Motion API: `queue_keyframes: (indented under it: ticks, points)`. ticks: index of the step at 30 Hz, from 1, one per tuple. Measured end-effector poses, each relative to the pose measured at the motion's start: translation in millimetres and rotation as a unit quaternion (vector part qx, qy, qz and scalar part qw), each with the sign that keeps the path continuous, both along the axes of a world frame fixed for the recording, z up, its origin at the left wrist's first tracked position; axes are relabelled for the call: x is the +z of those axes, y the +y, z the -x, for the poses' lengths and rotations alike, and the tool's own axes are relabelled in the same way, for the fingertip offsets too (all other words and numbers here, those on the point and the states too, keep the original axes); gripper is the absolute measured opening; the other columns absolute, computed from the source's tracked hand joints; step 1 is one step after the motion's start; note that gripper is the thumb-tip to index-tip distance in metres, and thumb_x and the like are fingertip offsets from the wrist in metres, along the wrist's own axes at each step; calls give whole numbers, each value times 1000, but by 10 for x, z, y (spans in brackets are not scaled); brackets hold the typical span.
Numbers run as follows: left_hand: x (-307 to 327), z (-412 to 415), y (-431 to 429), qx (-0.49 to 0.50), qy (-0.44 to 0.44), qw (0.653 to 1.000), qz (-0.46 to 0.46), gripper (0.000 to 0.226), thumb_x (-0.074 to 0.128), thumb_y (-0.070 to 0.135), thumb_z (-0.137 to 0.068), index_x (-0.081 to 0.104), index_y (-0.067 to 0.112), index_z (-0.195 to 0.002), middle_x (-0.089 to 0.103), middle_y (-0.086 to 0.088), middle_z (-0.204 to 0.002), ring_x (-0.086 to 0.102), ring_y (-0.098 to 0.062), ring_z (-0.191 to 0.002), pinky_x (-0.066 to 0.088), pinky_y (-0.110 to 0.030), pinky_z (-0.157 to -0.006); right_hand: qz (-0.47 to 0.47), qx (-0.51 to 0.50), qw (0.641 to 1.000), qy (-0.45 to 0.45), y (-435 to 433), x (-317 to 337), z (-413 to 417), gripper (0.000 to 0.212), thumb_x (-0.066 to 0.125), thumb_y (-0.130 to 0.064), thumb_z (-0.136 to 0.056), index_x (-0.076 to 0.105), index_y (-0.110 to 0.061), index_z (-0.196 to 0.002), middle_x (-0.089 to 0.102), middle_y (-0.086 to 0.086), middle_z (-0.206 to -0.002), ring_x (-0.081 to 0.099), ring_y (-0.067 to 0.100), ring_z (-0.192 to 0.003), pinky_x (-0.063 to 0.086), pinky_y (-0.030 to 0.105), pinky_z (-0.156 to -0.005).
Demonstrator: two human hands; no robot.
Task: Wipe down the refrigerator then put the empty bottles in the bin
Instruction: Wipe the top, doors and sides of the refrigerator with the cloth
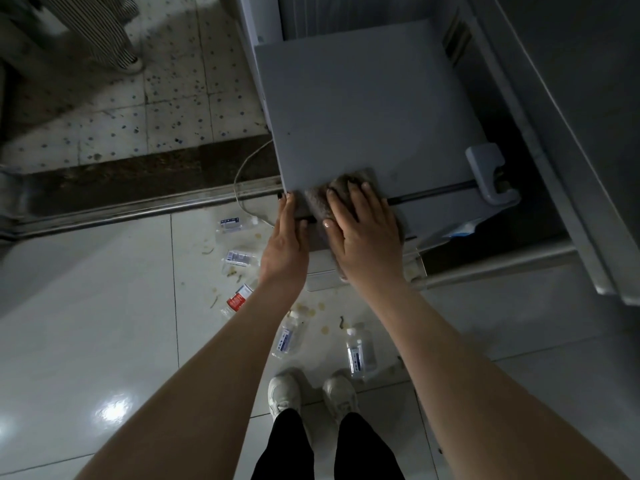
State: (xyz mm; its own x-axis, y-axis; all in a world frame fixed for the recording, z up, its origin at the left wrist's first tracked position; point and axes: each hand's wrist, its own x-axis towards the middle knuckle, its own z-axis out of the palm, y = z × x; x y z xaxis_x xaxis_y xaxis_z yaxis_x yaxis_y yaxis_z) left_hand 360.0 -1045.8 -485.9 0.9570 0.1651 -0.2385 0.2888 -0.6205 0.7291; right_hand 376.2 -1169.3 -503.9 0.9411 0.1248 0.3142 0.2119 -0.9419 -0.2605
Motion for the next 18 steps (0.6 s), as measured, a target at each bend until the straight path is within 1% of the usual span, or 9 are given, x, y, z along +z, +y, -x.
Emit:
queue_keyframes:
  ticks: [4, 5, 8, 10, 11, 12, 14, 16, 18]
  points:
    - [18, -42, -10, -19, 1, 999, -27, 49, 24, 34, -100, 10, 31, -147, 19, 4, -155, 40, -27, -131, 43, -41, -99, -1, -12, 1000, 14, -363, 17, -116, 45, 36, -38, -93, 56, -17, -129, 53, 14, -135, 46, 35, -127, 36, 48, -104]
    - [18, -46, -15, -21, 1, 999, -31, 50, 24, 34, -100, 10, 30, -148, 18, 3, -156, 38, -27, -132, 42, -44, -101, 1, -21, 1000, 18, -466, 18, -139, 46, 35, -38, -94, 56, -17, -129, 52, 14, -136, 45, 36, -127, 35, 48, -104]
    - [21, -42, -41, -22, -2, 998, -51, 50, 24, 34, -100, 10, 27, -148, 12, 3, -157, 31, -26, -137, 40, -48, -103, 14, -52, 998, 33, -731, 13, -186, 48, 32, -39, -94, 54, -17, -131, 50, 15, -137, 44, 37, -127, 33, 50, -104]
    - [32, -62, -75, -15, 11, 996, -82, 50, 24, 33, -100, 9, 27, -148, 3, 3, -158, 23, -27, -141, 42, -49, -101, 16, -80, 996, 47, -878, 26, -207, 51, 30, -40, -93, 52, -16, -133, 48, 16, -138, 42, 38, -129, 30, 50, -106]
    - [40, -74, -96, -10, 19, 994, -105, 51, 24, 31, -101, 8, 26, -148, -2, 3, -158, 17, -26, -143, 40, -49, -104, 15, -94, 994, 58, -939, 38, -217, 53, 28, -42, -93, 50, -17, -134, 47, 16, -140, 39, 37, -131, 26, 49, -108]
    - [46, -82, -117, -10, 22, 991, -130, 51, 24, 29, -101, 7, 24, -149, -5, 2, -158, 9, -25, -144, 34, -47, -108, 14, -107, 992, 72, -991, 49, -225, 56, 26, -43, -92, 48, -17, -136, 44, 15, -142, 36, 36, -133, 23, 49, -109]
    - [65, -90, -157, -21, 14, 984, -175, 51, 24, 23, -101, 4, 18, -149, -7, -1, -158, -5, -20, -145, 17, -40, -117, 10, -123, 988, 88, -1045, 70, -232, 59, 22, -45, -90, 45, -19, -138, 40, 15, -145, 32, 34, -135, 19, 48, -111]
    - [77, -86, -179, -27, 3, 979, -203, 53, 27, 16, -101, 3, 14, -149, -6, -2, -158, -10, -18, -144, 4, -34, -118, 5, -129, 988, 88, -1030, 95, -224, 61, 22, -45, -89, 45, -17, -138, 40, 16, -145, 32, 34, -136, 19, 48, -111]
    - [88, -81, -202, -24, 3, 978, -209, 55, 27, 13, -100, 1, 13, -148, -5, -1, -158, -10, -16, -144, -3, -31, -117, -6, -137, 986, 99, -963, 120, -226, 63, 23, -45, -87, 45, -16, -138, 40, 18, -145, 31, 35, -136, 19, 48, -112]
